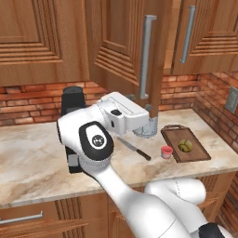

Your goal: Pick the bread, place it on the cutting board, pick the jam, place it on the counter, and close the cabinet.

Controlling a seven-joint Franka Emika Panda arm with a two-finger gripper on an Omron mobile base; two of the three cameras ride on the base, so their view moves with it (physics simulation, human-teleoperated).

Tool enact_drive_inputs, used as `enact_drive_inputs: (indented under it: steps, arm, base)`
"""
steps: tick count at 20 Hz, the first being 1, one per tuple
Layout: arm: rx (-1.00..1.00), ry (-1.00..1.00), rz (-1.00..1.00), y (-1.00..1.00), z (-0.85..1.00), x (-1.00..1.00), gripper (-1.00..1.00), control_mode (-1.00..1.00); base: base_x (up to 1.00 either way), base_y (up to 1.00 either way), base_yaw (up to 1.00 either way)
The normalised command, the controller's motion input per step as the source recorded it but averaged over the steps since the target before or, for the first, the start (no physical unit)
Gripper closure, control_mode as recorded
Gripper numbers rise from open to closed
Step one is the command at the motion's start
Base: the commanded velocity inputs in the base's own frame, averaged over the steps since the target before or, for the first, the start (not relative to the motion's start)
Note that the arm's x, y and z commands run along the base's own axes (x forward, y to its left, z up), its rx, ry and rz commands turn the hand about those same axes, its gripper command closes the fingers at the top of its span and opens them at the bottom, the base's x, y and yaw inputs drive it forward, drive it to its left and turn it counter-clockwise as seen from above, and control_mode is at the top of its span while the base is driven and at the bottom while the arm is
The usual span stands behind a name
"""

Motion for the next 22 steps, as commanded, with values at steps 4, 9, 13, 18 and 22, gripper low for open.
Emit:
enact_drive_inputs:
  steps: [4, 9, 13, 18, 22]
  arm:
    - [0.00, 0.00, 0.03, -0.29, -0.08, 0.13, -1.00, -1.00]
    - [0.00, 0.00, 0.07, -0.35, -0.09, 0.19, -1.00, -1.00]
    - [0.00, 0.00, 0.12, -0.38, -0.06, 0.23, -1.00, -1.00]
    - [0.00, 0.00, 0.15, -0.30, 0.00, 0.26, -1.00, -1.00]
    - [0.00, 0.00, 0.14, -0.36, 0.00, 0.29, -1.00, -1.00]
  base:
    - [0.00, 0.00, 0.00]
    - [0.00, 0.00, 0.00]
    - [0.00, 0.00, 0.00]
    - [0.00, 0.00, 0.00]
    - [0.00, 0.00, 0.00]
